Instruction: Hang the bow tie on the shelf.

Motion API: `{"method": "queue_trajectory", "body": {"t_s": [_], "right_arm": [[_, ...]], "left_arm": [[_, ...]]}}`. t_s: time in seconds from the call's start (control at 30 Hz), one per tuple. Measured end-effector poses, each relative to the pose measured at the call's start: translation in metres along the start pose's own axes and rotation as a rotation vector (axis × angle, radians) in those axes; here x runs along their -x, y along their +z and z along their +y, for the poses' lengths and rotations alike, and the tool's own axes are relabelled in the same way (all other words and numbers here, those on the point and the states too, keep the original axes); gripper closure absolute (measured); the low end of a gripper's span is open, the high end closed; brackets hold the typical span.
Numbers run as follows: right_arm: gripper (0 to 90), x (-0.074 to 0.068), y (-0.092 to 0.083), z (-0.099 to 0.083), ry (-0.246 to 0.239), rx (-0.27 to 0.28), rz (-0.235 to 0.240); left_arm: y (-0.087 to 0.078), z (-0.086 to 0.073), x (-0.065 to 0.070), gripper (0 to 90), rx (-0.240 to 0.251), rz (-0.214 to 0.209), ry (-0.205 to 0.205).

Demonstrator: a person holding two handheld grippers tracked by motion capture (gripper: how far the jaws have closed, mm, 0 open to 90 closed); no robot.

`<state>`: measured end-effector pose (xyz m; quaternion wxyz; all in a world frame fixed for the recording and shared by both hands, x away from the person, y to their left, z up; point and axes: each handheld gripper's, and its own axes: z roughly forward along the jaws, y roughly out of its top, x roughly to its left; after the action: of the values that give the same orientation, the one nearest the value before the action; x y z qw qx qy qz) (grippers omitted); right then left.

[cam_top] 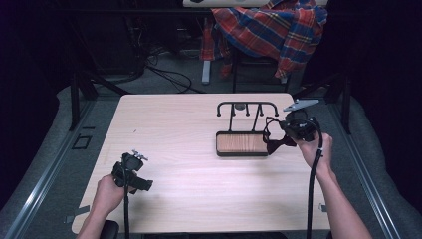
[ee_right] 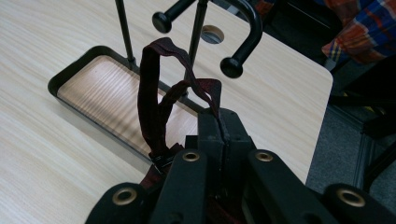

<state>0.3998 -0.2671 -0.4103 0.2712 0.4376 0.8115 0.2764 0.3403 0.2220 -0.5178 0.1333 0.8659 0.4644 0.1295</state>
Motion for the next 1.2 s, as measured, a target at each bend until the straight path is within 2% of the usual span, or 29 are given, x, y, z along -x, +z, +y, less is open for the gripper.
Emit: {"method": "queue_trajectory", "body": {"t_s": [0.17, 0.3, 0.5, 0.67, 1.2], "right_arm": [[89.2, 0.0, 0.0, 0.005, -0.005, 0.004, -0.01], [89.1, 0.003, -0.001, 0.01, 0.015, 0.007, 0.005], [89.1, 0.005, -0.003, 0.016, 0.036, 0.03, -0.008], [89.1, 0.009, -0.002, 0.017, 0.047, 0.026, -0.013], [88.9, 0.023, 0.01, 0.018, 0.134, 0.028, -0.008]], "left_arm": [[0.0, 0.0, 0.0, 15.0, -0.002, 0.003, -0.003], [0.0, 0.0, 0.001, 15.0, -0.003, 0.004, 0.001], [0.0, 0.0, 0.001, 15.1, -0.005, 0.005, 0.002], [0.0, 0.0, 0.001, 15.2, -0.003, 0.005, 0.004], [0.001, 0.001, 0.002, 15.4, -0.008, 0.007, 0.01]]}}
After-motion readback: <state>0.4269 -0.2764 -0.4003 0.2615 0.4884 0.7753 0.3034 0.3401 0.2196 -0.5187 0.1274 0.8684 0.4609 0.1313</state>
